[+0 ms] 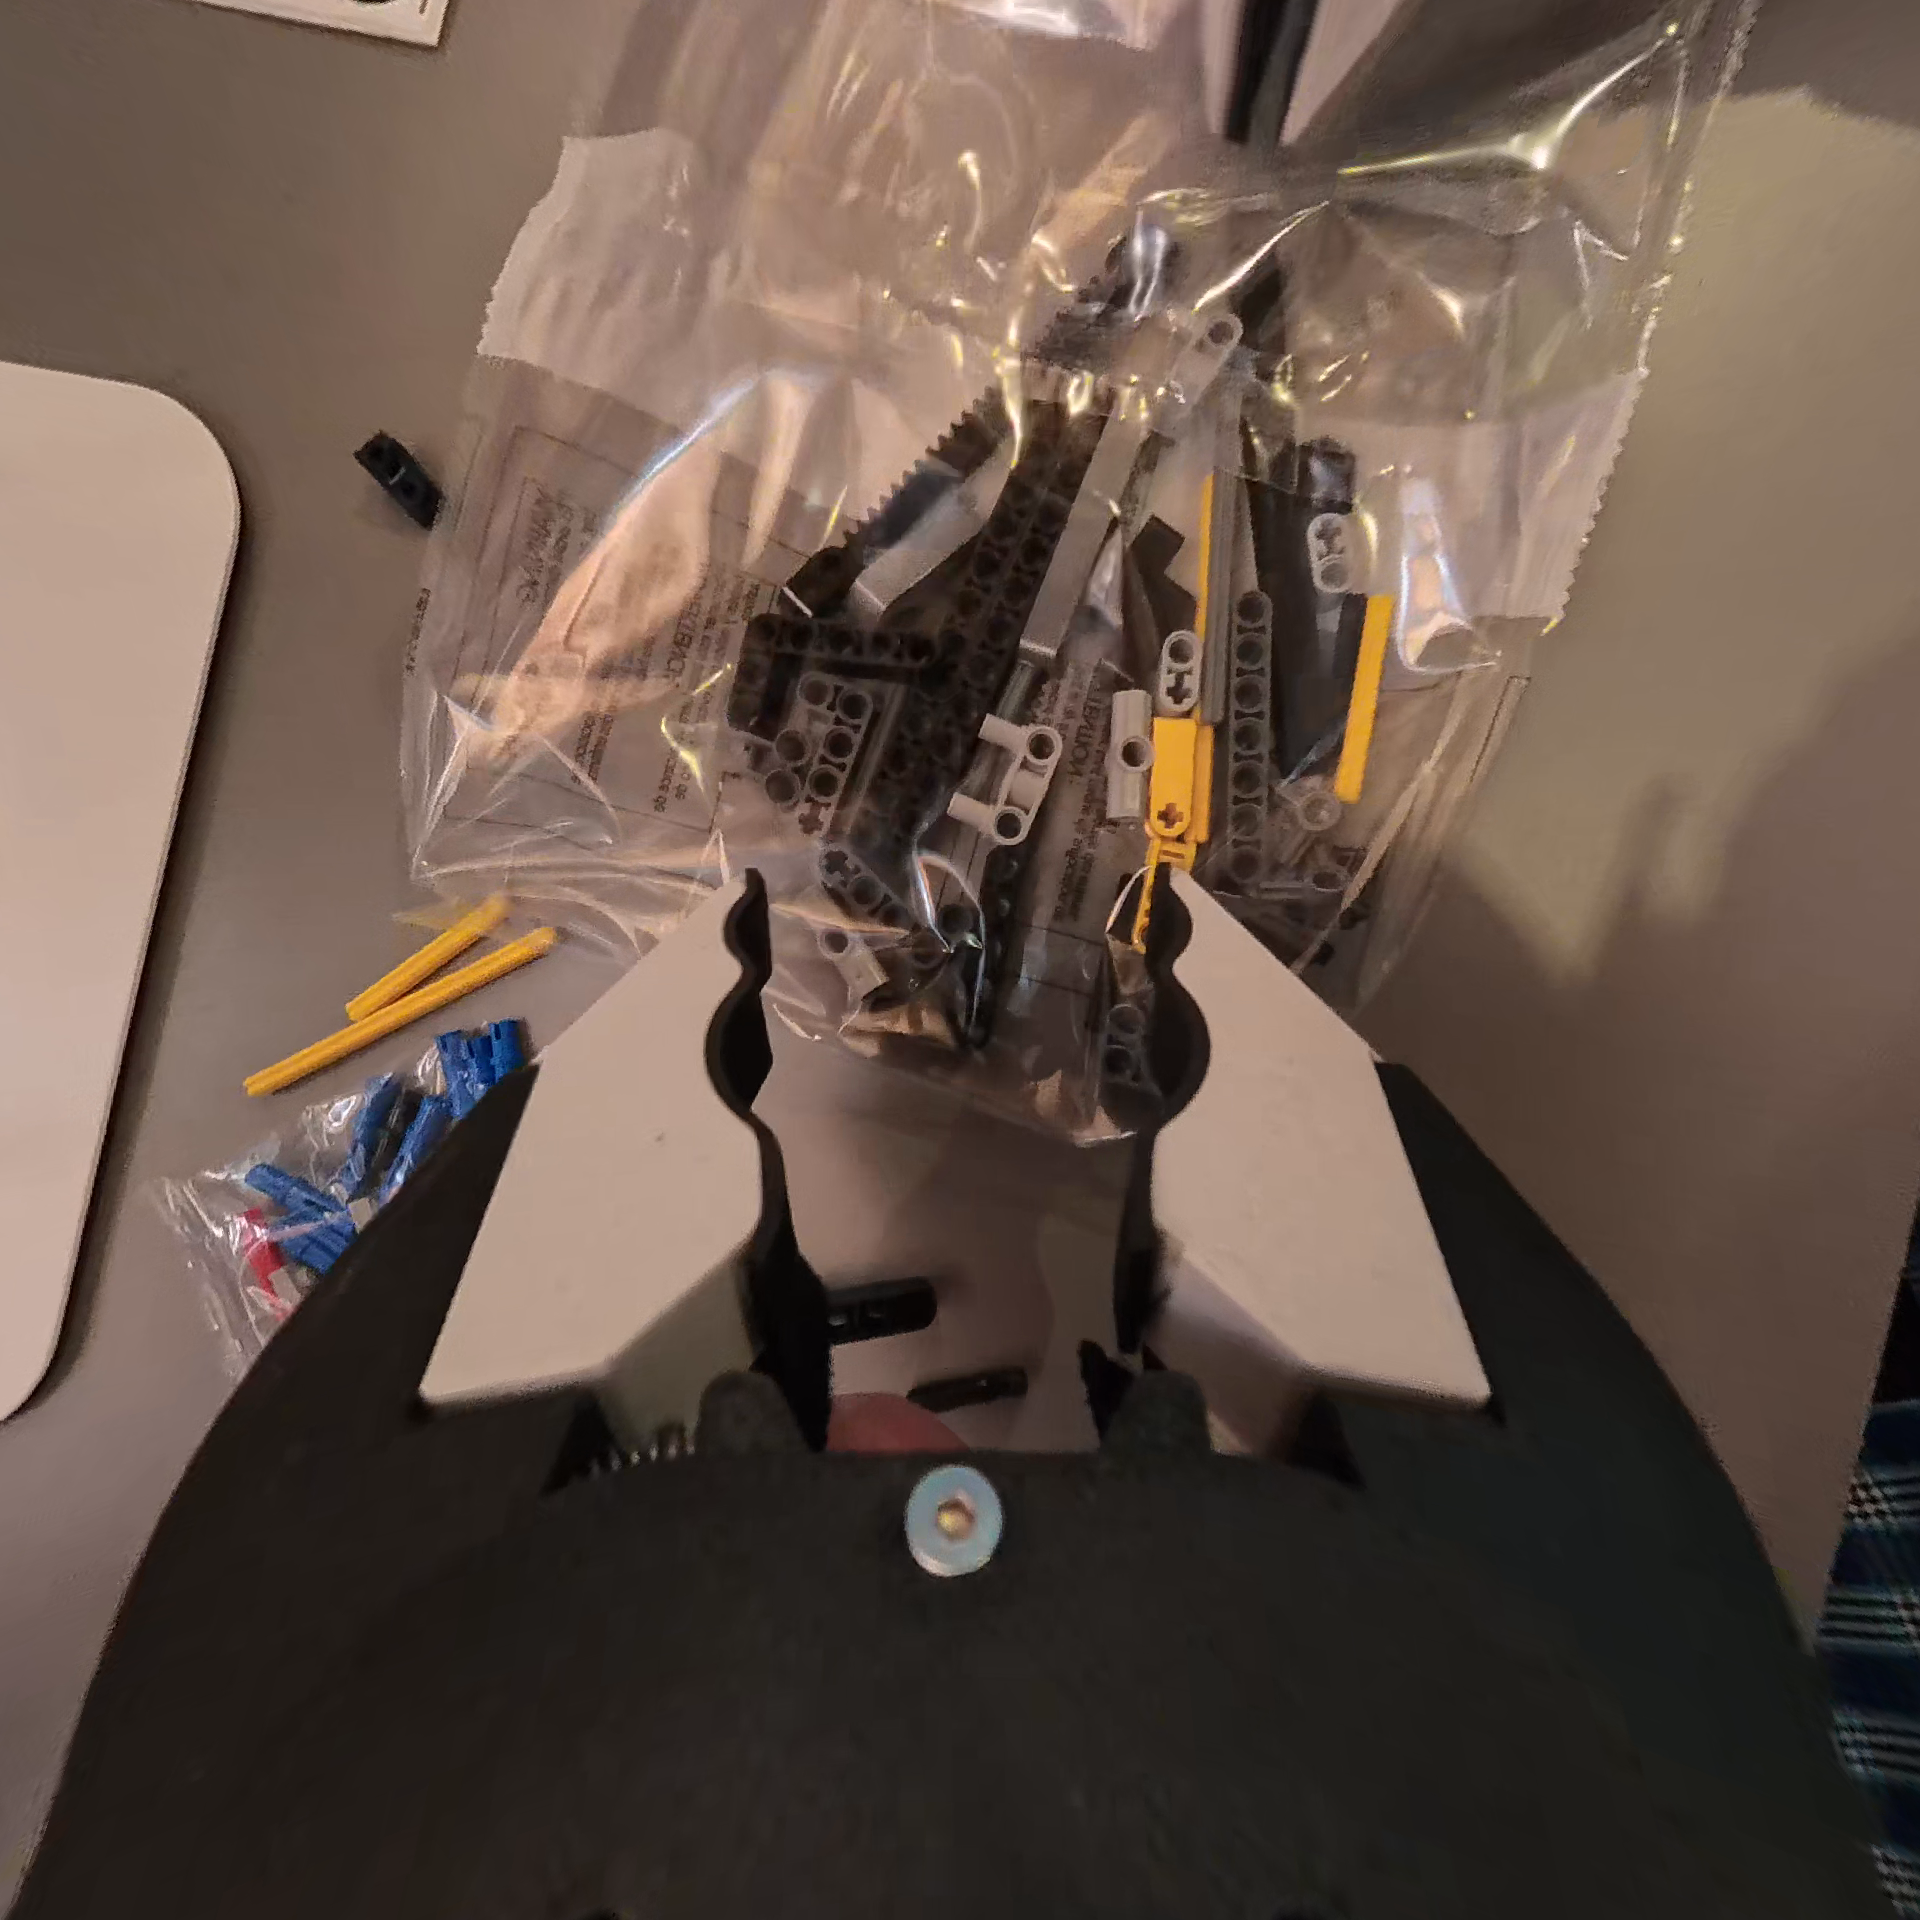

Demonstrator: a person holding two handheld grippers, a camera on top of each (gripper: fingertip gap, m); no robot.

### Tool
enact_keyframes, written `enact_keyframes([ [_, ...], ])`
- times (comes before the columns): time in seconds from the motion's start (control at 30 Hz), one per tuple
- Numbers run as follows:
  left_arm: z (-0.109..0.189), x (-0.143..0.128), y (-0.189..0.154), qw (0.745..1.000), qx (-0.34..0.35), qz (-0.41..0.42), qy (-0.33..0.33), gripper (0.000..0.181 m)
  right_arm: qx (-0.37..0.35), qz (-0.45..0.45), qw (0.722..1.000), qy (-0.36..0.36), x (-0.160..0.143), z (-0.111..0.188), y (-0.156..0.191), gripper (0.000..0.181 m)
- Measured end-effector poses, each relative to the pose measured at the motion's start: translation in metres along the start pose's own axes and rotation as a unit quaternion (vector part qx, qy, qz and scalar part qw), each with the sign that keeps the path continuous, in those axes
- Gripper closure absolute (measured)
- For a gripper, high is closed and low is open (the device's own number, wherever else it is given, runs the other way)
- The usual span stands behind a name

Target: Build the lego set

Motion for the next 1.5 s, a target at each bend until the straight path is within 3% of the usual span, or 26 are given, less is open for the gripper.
enact_keyframes([
  [0.03,0.000,0.000,0.000,1.000,-0.003,-0.004,-0.002,0.111,-0.005,-0.009,1.000,-0.010,0.001,0.000,-0.002,0.175],
  [0.23,-0.001,-0.001,0.001,1.000,-0.017,-0.007,-0.009,0.112,-0.038,0.022,0.998,0.048,0.000,-0.015,-0.013,0.146],
  [0.37,-0.002,-0.001,0.001,0.999,-0.027,-0.013,-0.013,0.114,0.049,0.036,0.998,-0.036,0.020,-0.023,-0.002,0.145],
  [0.47,-0.003,0.000,0.001,0.999,-0.034,-0.017,-0.012,0.115,0.022,0.099,0.994,0.041,0.020,-0.035,-0.001,0.145],
  [0.53,-0.004,0.001,0.001,0.999,-0.041,-0.021,-0.012,0.116,0.013,0.117,0.992,0.038,0.026,-0.039,-0.001,0.139],
  [0.63,-0.008,0.004,-0.001,0.998,-0.051,-0.027,-0.015,0.117,-0.007,0.132,0.990,0.040,0.033,-0.050,-0.005,0.114],
  [0.83,-0.009,0.007,-0.001,0.997,-0.062,-0.036,-0.006,0.120,0.020,0.165,0.983,0.079,0.039,-0.066,-0.006,0.112],
  [0.97,-0.011,0.009,-0.001,0.997,-0.068,-0.039,-0.006,0.120,0.034,0.158,0.983,0.087,0.046,-0.071,-0.012,0.096],
  [1.07,-0.012,0.010,-0.001,0.997,-0.074,-0.036,-0.008,0.121,0.045,0.120,0.990,0.065,0.051,-0.073,-0.016,0.100],
  [1.2,-0.013,0.010,-0.001,0.996,-0.079,-0.037,-0.007,0.123,0.015,0.088,0.993,0.071,0.047,-0.081,-0.027,0.137],
  [1.37,-0.013,0.010,-0.002,0.996,-0.081,-0.035,-0.009,0.125,-0.035,0.095,0.992,0.077,0.048,-0.080,-0.032,0.151],
  [1.5,-0.013,0.009,-0.002,0.996,-0.081,-0.030,-0.013,0.125,-0.043,0.106,0.990,0.078,0.046,-0.076,-0.029,0.181],
])
Point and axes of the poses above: each gripper's, where its closed fingertips meet, z back along the fingers, x out of its top, y = z × x across the jaws, the point moved 8 cm from there along z, back along the fingers, and after that the axes turned 13 degrees about z, right-handed, at the moved point
